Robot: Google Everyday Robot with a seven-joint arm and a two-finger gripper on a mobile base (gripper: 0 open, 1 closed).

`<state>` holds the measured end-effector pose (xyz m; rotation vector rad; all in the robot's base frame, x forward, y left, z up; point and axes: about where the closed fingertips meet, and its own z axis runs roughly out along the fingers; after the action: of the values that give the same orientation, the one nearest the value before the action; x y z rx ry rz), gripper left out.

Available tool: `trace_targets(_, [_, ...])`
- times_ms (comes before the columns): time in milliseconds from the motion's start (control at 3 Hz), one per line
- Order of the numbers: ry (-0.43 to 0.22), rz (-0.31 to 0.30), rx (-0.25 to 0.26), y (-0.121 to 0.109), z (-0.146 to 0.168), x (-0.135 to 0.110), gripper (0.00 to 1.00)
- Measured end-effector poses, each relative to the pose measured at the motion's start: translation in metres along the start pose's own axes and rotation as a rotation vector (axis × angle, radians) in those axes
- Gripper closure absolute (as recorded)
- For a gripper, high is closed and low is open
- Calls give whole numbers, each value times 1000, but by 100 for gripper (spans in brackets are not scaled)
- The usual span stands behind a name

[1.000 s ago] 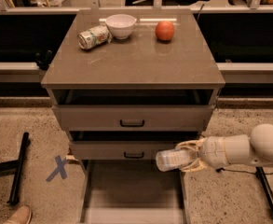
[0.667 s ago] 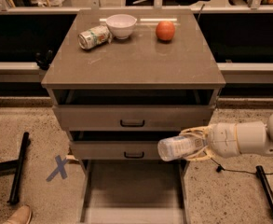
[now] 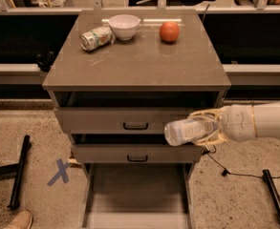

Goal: Pick blue plastic bottle from bottom drawer and place on counter

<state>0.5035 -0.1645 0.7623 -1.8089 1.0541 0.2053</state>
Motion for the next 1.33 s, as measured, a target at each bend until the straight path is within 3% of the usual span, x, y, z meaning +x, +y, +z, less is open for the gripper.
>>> trace_targets(333, [7,-38,23,-57,-21,-13,100])
trace_targets(667, [29,-35,36,-103,-24,-19,100])
trace_targets(1000, [58,-31,67,-132,-24,-26,100])
trace_targets(1333, [60,-21,67,-133,-24,-24,100])
